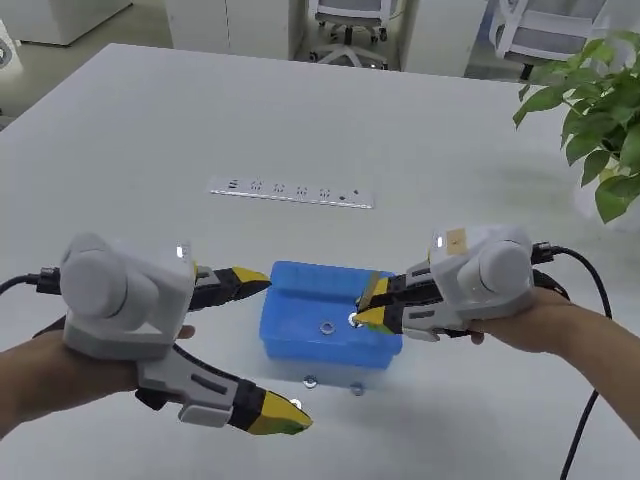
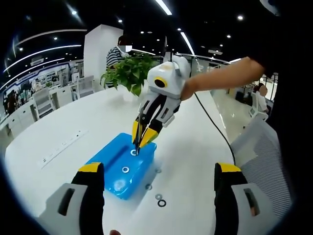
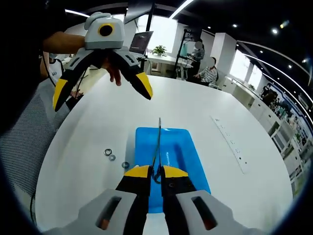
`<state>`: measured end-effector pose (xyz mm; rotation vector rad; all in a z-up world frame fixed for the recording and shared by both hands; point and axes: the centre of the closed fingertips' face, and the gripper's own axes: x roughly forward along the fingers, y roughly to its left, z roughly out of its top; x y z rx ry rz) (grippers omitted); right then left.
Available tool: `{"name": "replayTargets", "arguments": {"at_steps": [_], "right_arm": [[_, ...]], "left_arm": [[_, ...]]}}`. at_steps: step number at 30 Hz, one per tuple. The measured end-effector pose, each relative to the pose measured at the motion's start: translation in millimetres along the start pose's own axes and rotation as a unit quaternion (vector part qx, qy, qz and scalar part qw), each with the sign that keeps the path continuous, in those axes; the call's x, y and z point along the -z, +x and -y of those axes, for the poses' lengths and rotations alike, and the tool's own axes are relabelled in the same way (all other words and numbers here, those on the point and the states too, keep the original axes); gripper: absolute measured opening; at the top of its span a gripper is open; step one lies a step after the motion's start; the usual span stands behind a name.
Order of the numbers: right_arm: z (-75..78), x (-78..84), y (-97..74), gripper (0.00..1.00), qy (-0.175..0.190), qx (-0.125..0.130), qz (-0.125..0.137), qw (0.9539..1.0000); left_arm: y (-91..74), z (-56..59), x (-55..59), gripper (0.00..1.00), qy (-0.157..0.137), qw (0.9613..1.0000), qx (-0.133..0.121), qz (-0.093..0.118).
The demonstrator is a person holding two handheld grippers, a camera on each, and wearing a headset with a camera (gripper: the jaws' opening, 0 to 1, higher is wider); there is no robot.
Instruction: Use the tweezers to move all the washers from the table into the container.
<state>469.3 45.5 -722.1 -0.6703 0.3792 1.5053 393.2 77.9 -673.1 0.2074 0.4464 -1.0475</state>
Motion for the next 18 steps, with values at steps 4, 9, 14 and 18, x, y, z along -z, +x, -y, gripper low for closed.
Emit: {"name": "replayTargets", "arguments": {"at_steps": [4,9,14,18], "right_arm": [[2.0,4.3,6.2,0.08,0.001,-0.002,-0.002,1.0],[4.0,9.0,12.6,0.08,0.007,-0.004,-0.004,1.0],[4.9,15.9,19.1,0.08,0.013,-0.008,-0.006,0.9999],[5.2,21.8,23.5,0.08,0.016,-0.013,-0.011,0.9997]], "left_arm": [[1.8,-5.6,-1.8,0.99,0.002,1.0,0.001,0.002],[5.3,-10.5,-2.9,0.97,0.003,1.0,0.002,0.002],[10.6,-14.5,-2.5,0.96,0.002,1.0,0.006,0.002],[15.9,-18.6,-4.0,0.93,0.003,1.0,0.009,0.003]]}}
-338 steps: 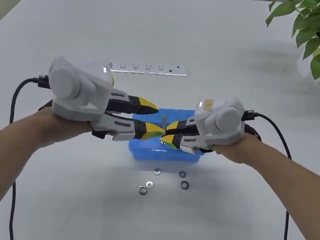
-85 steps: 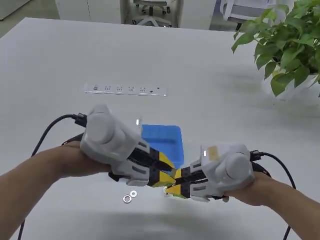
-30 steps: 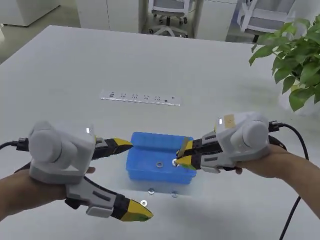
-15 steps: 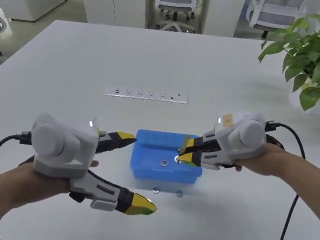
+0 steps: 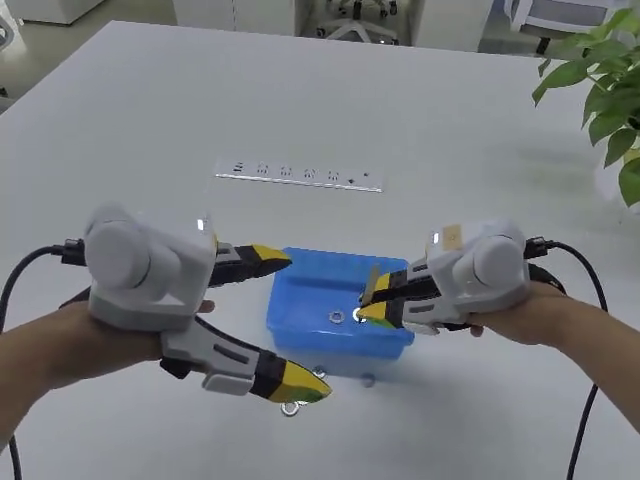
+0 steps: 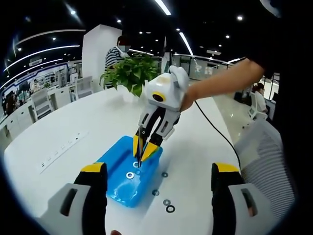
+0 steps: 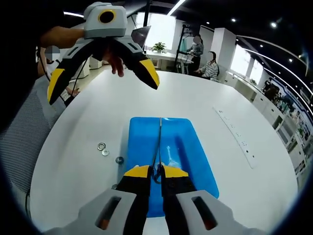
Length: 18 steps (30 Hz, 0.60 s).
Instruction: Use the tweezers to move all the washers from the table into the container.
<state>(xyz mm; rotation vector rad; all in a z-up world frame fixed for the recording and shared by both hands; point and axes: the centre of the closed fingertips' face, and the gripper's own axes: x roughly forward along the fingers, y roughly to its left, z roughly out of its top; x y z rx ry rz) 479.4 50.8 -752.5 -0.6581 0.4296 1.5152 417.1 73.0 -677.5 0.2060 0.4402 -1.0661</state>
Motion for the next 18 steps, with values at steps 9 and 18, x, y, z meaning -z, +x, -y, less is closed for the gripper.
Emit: {"name": "replayTargets", "arguments": {"at_steps": [9,18], "right_arm": [[-0.7,5.5,4.7,0.08,0.005,-0.008,-0.004,1.0],[-2.4,11.3,7.9,0.09,-0.001,-0.015,-0.012,0.9998]], "left_arm": [[13.3,-7.9,-9.3,0.74,0.017,0.9997,0.015,0.012],[32.5,-16.8,-18.3,0.48,0.045,0.9986,0.023,0.011]]}}
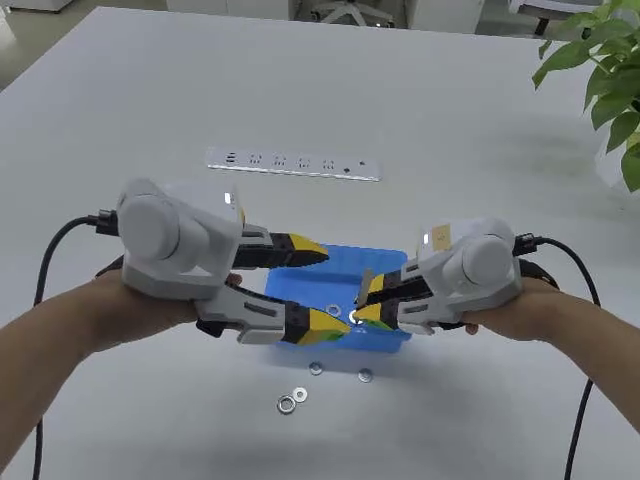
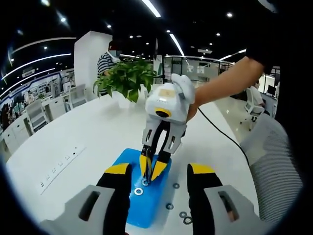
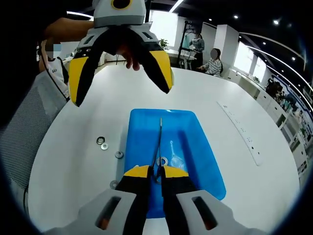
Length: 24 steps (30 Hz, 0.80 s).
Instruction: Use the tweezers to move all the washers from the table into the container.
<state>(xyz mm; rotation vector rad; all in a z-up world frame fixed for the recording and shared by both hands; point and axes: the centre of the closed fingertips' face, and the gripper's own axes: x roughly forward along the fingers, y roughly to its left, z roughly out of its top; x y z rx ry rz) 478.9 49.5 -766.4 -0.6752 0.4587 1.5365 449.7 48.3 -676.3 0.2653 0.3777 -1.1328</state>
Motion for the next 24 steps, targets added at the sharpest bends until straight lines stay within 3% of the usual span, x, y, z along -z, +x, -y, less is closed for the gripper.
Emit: {"name": "replayTargets", "arguments": {"at_steps": [8,24], "right_arm": [[-0.2,-0.4,0.0,0.09,-0.003,0.0,0.002,1.0],[-0.8,-0.7,1.3,0.09,-0.014,-0.003,0.006,0.9999]], "left_arm": [[16.0,-7.2,-2.6,0.28,0.02,0.9997,0.008,-0.007],[38.8,-17.8,0.4,0.14,0.039,0.9987,0.022,-0.025]]}}
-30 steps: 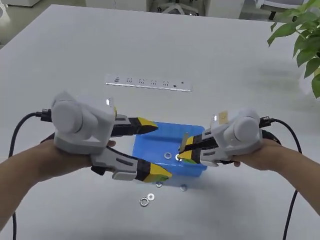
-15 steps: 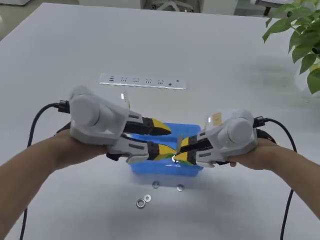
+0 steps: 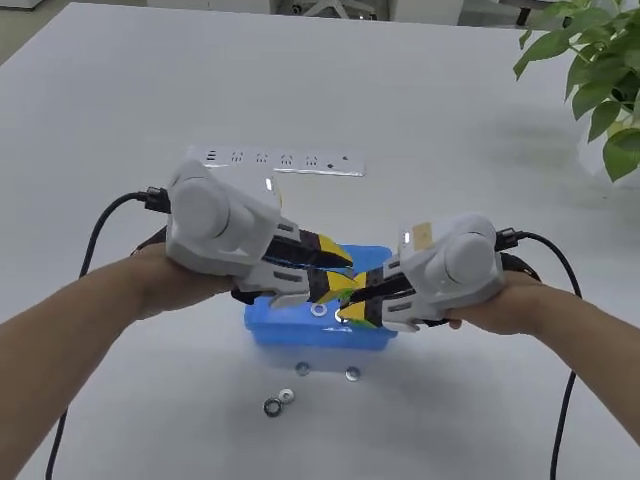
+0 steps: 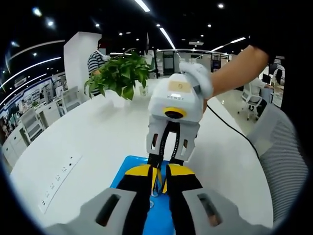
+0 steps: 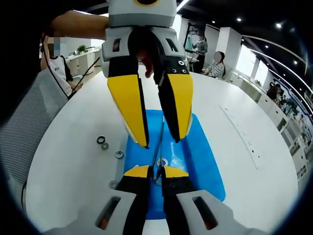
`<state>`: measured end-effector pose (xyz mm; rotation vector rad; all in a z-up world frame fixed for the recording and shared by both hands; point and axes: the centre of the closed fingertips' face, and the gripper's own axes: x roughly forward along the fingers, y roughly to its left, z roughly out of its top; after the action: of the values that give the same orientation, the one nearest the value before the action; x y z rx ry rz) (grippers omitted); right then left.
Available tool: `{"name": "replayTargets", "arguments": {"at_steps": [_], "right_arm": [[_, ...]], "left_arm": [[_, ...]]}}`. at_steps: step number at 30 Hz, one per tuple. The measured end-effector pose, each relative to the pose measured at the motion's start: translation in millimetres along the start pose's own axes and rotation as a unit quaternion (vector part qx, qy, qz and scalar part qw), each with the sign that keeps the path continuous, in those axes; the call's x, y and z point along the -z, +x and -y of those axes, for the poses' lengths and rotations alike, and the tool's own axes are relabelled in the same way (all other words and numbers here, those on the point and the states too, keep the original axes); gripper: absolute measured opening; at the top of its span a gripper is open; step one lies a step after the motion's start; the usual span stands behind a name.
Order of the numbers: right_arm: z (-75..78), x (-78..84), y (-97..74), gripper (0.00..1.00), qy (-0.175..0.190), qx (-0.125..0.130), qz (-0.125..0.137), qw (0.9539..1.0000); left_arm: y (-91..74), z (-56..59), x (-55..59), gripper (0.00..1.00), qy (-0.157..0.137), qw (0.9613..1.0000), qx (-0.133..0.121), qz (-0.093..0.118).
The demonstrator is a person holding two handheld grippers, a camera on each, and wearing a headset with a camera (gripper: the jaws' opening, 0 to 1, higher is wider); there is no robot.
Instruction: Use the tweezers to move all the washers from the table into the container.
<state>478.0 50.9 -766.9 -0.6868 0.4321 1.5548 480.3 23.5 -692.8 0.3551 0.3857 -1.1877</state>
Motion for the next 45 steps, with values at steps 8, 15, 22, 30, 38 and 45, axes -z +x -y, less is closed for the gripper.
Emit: {"name": "replayTargets", "arguments": {"at_steps": [8,15,22,30,38,45], "right_arm": [[0.6,1.0,0.0,0.09,-0.003,0.002,-0.001,1.0],[1.3,0.9,0.2,0.11,-0.007,0.005,-0.004,1.0],[2.1,-1.8,-1.4,0.14,0.0,0.009,-0.001,1.0],[4.9,-10.5,-6.7,0.19,0.01,0.015,0.009,0.9998],[2.7,-15.4,-14.9,0.27,0.024,0.023,0.011,0.9994],[2.5,-19.0,-28.4,0.36,0.047,0.044,0.01,0.9979]], "left_arm": [[1.1,0.0,2.6,0.07,0.001,1.0,0.005,-0.002],[1.1,2.9,2.9,0.06,0.008,0.9999,0.011,-0.004],[0.1,3.8,1.5,0.05,0.007,0.9999,0.013,-0.005],[-1.0,5.4,1.5,0.05,0.007,0.9998,0.012,-0.01],[-4.9,5.7,-2.8,0.05,0.004,0.9999,0.009,-0.009],[-11.3,5.9,-12.4,0.05,0.001,1.0,0.002,-0.005]]}}
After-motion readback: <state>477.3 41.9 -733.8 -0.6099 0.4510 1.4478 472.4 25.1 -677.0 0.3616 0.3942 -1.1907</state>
